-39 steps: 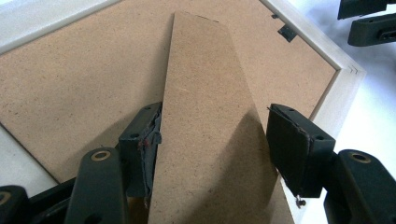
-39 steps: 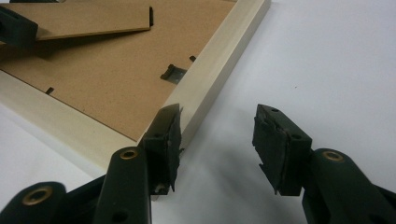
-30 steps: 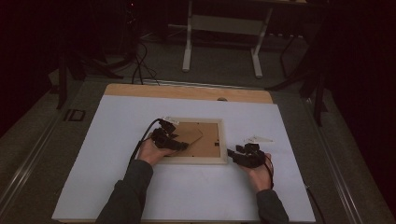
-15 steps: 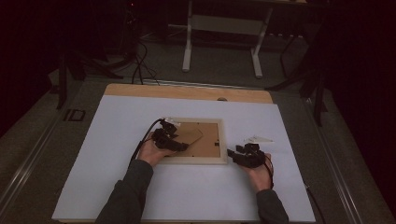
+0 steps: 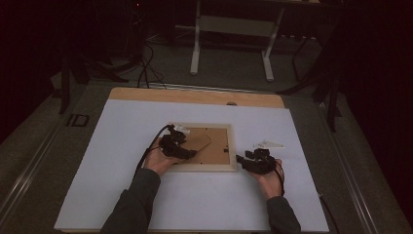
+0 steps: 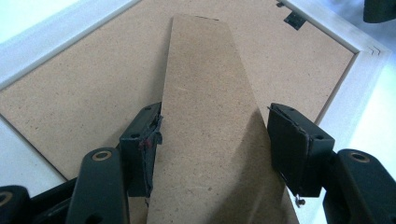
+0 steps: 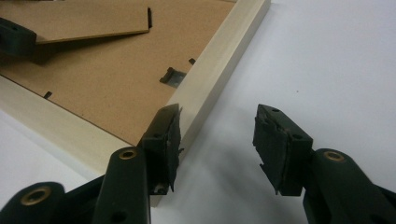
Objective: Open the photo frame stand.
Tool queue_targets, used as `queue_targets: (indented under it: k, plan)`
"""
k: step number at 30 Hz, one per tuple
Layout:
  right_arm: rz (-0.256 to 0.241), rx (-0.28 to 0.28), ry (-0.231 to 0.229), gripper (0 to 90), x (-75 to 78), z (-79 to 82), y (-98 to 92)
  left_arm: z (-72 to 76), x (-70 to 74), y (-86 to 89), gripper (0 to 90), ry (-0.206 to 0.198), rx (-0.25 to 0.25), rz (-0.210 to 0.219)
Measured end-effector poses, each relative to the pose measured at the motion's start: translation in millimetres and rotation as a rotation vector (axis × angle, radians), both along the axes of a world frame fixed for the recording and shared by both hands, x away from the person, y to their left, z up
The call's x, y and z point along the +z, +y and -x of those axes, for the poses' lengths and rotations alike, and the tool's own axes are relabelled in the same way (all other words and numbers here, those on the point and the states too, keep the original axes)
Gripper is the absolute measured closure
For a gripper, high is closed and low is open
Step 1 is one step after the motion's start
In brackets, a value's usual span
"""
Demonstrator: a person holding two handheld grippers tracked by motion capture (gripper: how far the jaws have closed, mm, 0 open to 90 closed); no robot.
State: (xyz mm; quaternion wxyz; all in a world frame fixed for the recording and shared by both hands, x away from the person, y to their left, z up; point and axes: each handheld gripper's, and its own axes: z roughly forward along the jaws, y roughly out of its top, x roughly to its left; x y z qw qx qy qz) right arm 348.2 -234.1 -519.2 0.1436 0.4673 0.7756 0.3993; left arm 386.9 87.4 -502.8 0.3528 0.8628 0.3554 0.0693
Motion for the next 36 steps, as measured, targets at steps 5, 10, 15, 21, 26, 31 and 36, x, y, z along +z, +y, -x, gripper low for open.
queue_targets:
  k: [5,10,15,21,26,31,36]
  plan:
    - [-0.009,0.006,0.006,50.3,0.3,-3.4,1.7,4.8,4.3,-1.6,39.8,-0.036,-0.003,-0.014]
    - [-0.023,0.001,0.003,50.4,3.6,-8.0,-0.8,7.9,7.2,-3.0,39.8,-0.058,-0.004,-0.025]
    - [-0.041,0.003,0.011,50.4,7.7,-13.0,-1.4,11.0,9.2,-3.7,39.8,-0.076,-0.002,-0.032]
    - [-0.036,0.016,0.005,50.2,11.9,-17.3,2.6,14.2,10.6,-4.8,39.8,-0.098,-0.002,-0.039]
    - [-0.042,0.025,0.007,50.0,12.8,-23.2,5.6,16.7,10.9,-6.2,39.8,-0.124,-0.001,-0.051]
    - [-0.076,0.014,0.024,49.9,10.9,-30.0,5.7,18.6,12.5,-7.2,39.8,-0.158,0.005,-0.064]
    - [-0.094,0.015,0.034,49.6,11.6,-35.4,7.4,19.2,14.8,-6.7,39.9,-0.191,0.025,-0.081]
